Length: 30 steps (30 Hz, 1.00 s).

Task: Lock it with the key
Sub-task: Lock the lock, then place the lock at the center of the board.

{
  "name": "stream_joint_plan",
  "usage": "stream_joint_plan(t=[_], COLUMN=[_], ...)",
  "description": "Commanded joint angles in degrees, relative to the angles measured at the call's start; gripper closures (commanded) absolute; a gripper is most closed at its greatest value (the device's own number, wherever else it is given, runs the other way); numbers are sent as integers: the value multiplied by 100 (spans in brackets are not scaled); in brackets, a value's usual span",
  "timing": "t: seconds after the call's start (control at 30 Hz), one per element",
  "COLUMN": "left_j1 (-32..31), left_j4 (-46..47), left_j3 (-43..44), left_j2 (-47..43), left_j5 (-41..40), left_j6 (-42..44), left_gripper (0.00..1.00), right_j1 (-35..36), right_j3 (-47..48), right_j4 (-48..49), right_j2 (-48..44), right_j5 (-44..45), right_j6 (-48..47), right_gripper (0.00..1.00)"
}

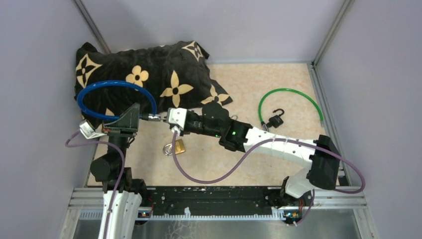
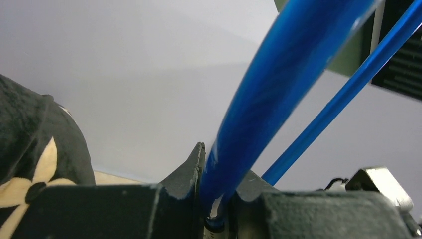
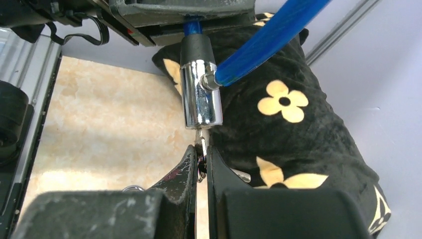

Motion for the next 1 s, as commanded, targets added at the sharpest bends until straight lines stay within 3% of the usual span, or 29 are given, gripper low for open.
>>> stream_joint_plan(t=[0.0,0.13,0.3,0.43,0.53,0.7,0.8,0.97], left_j1=[29,37,37,-10,-138,-627,-1560,-2631], left_j4=[1215,1187,617,-1522,-2471,-2233,-2113,-1545], left_j3=[107,66,16,32,-160,-263,-175,-87], left_j2=[-20,-25,49,284,901,2290,2921,4240], left_j5=[-720,-726,-512,-178,522,1823,1680,1437], left_j6=[1348,1515,1346,475,316,828,1184,890], left_gripper=[100,100,100,100,100,100,100,100], right_j1=[-460,-716,-800,-815,-814,-812,-811,-815], right_j3=[-856,-1732,-2148,-2333,-2498,-2785,-3063,-3508], right_j4=[166,281,247,181,176,89,113,187], right_j2=[-752,-1294,-1643,-1854,-2018,-2276,-2446,-2609], right_j5=[83,430,710,1021,1237,1370,1436,1440], right_j6=[464,778,1129,1423,1662,2056,2372,3040], right_gripper=[100,100,100,100,100,100,100,100])
